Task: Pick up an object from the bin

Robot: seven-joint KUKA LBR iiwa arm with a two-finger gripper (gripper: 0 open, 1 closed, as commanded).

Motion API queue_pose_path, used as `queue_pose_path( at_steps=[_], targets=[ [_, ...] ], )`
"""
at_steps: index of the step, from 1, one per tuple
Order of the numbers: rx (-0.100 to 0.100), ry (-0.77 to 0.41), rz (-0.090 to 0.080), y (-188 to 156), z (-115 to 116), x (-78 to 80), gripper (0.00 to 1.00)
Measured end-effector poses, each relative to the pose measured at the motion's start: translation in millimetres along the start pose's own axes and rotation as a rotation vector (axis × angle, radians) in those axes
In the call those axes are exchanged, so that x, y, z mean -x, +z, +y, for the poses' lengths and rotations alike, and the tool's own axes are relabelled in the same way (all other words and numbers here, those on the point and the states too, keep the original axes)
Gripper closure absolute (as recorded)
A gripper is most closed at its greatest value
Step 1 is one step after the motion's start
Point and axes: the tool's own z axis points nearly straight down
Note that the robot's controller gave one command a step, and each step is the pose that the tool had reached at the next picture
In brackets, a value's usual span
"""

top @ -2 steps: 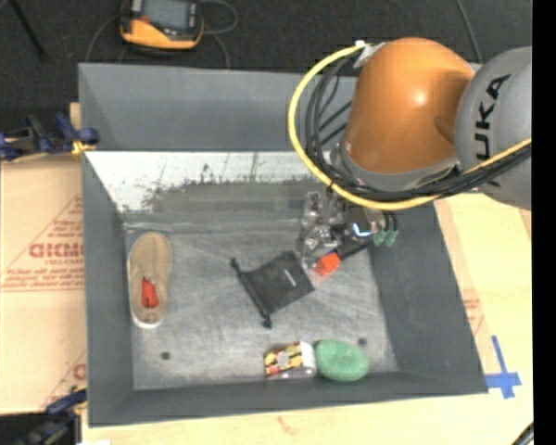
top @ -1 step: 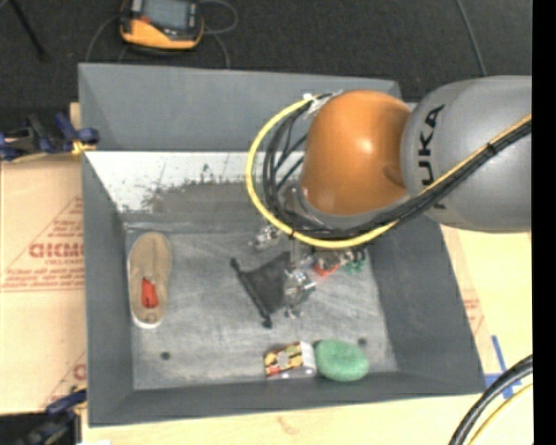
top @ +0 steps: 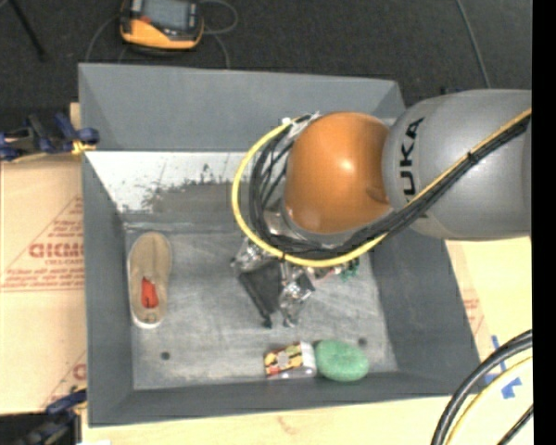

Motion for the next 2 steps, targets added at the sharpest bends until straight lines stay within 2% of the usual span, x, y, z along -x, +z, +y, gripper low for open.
queue_pose_path(
  at_steps=[1,2],
  targets=[
    [-0.003,0.101,-0.012,76.7,-48.2,-11.7,1.00],
    [-0.003,0.101,-0.012,76.7,-48.2,-11.7,1.00]
  ],
)
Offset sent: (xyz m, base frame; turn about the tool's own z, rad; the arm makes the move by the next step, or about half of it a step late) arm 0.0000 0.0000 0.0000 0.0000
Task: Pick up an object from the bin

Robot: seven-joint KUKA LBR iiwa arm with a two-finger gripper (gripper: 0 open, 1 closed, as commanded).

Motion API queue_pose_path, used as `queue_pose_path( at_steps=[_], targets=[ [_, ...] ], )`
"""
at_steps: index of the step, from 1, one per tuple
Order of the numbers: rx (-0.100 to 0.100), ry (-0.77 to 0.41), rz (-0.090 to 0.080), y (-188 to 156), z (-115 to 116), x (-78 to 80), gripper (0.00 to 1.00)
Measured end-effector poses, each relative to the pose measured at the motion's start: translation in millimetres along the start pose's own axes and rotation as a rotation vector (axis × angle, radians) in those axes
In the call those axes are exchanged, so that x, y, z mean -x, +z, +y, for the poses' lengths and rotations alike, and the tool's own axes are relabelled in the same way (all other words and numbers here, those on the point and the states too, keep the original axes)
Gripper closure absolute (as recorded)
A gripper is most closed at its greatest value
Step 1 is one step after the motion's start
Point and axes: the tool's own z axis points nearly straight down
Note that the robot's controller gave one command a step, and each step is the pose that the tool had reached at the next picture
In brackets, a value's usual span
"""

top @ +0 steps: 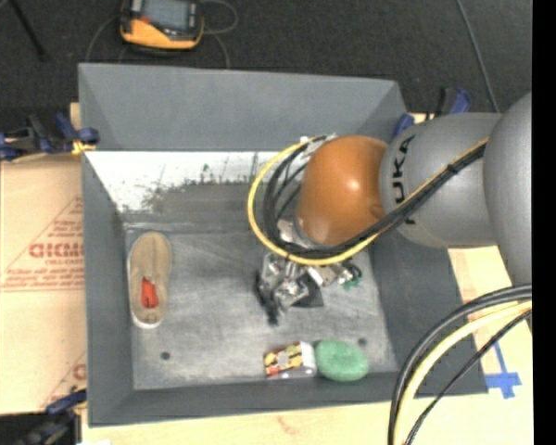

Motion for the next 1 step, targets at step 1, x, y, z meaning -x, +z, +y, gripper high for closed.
queue_pose_path(
  at_steps=[1],
  targets=[
    [0.003,-0.033,0.011,-7.4,0.3,-11.8,1.00]
  ],
)
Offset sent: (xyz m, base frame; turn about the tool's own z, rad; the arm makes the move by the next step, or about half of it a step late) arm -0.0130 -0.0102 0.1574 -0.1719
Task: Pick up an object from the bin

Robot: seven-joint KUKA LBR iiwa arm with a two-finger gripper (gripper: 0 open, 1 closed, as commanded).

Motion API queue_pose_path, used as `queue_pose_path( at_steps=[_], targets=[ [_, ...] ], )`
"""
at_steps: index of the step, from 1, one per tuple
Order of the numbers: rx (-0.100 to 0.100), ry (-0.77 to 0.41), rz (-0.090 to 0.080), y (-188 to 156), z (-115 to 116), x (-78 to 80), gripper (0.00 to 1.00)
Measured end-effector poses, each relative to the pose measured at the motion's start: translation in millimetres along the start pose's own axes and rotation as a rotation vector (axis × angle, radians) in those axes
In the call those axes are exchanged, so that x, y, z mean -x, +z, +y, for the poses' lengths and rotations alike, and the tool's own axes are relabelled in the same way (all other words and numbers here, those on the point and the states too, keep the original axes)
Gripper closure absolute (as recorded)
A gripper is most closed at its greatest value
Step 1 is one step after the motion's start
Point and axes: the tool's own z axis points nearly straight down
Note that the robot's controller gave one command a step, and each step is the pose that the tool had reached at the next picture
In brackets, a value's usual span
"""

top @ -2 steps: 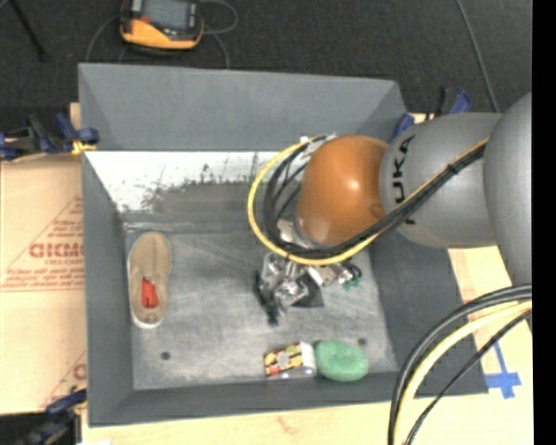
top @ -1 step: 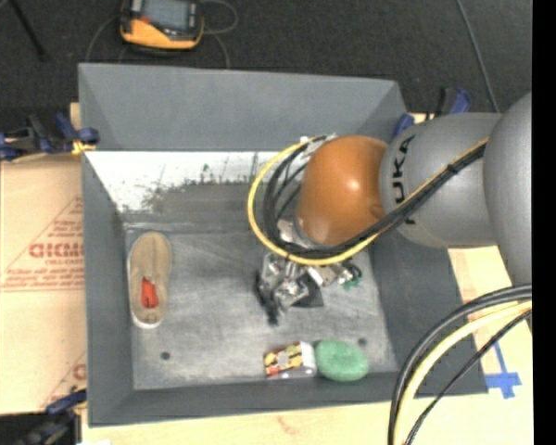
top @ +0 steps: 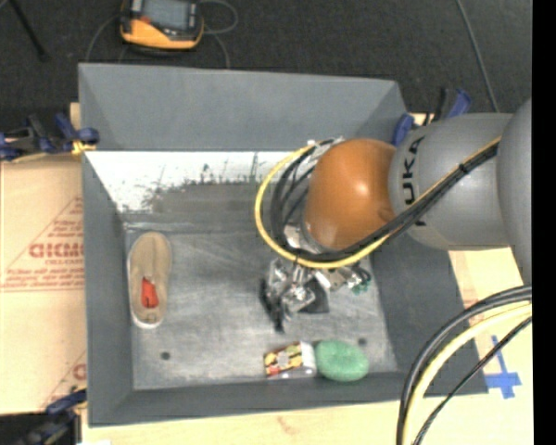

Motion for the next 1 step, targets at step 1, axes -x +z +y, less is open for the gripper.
queue_pose_path(
  at_steps=[1],
  targets=[
    [0.000,-0.135,-0.001,-151.6,-3.6,-2.6,1.00]
  ],
)
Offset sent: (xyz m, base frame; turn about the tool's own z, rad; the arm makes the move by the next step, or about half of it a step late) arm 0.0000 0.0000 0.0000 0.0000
